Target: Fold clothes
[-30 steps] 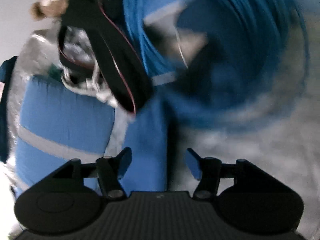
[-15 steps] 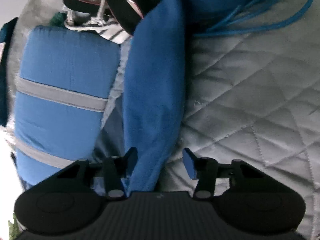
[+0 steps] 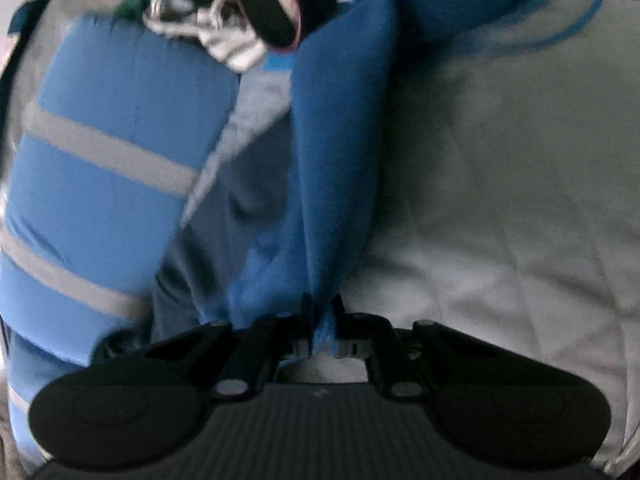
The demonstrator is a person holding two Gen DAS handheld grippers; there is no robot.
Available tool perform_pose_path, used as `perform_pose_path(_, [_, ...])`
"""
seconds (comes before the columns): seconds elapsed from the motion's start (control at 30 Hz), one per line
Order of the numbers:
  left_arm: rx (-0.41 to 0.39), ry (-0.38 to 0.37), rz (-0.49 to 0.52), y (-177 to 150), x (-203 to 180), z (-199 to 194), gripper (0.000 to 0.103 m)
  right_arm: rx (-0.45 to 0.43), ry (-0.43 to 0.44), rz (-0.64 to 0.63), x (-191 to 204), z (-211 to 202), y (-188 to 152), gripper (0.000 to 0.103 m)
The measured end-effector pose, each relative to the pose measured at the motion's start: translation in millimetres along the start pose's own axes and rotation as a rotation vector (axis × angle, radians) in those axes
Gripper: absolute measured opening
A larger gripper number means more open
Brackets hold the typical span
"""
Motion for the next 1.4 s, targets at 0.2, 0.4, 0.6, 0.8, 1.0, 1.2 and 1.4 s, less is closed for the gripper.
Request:
perform_pose_path(0.2, [0.007, -0.005, 0.011, -2.6, -2.5, 1.7, 0.103, -0.004, 0.0, -0.06, 9.1, -2.0, -14.4, 0.006])
perform_pose_path(0.4, [0.015, 0.012, 0.011, -4.6, 0.4, 5.1, 0.103, -0.025, 0.027, -0.12, 21.3, -6.4, -17.0, 0.006])
perform_pose_path(0.6, [0.02, 0.009, 0.019, -6.9, -1.6, 5.5, 0.103, -0.009, 0.085, -0.182, 33.6, -9.5, -24.2, 0.006])
perform_pose_path(0.8, [0.024, 0.017, 0.017, -8.2, -0.9, 5.6, 0.103, 0.045, 0.061, -0.168, 32.2, -3.7, -30.2, 0.015])
perform_pose_path(1.0, [0.023, -0.008, 0.002, -5.2, -6.5, 2.6, 0.103, 0.028, -0.006, -0.103, 15.0, -27.9, -10.6, 0.081])
perform_pose_path(1.2, [-0.002, -0.045, -0.002, 1.3, -14.3, -6.4, 0.103, -0.154, -0.035, -0.167, -3.0, -73.5, 59.3, 0.081])
perform_pose_path(1.4, [-0.023, -0.057, -0.013, 6.2, -14.5, -12.5, 0.103, -0.367, -0.104, -0.436, -27.3, -96.3, 165.8, 0.073])
Point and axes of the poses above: each gripper's, at about its wrist camera, not at the fingertips, and z roughly the way its jaws point, x to its left, y to its top, the point moved 9 cm from there along z, roughly the way its jaws point, and after that the axes turned 11 degrees about -x, right-handed, at the moved point
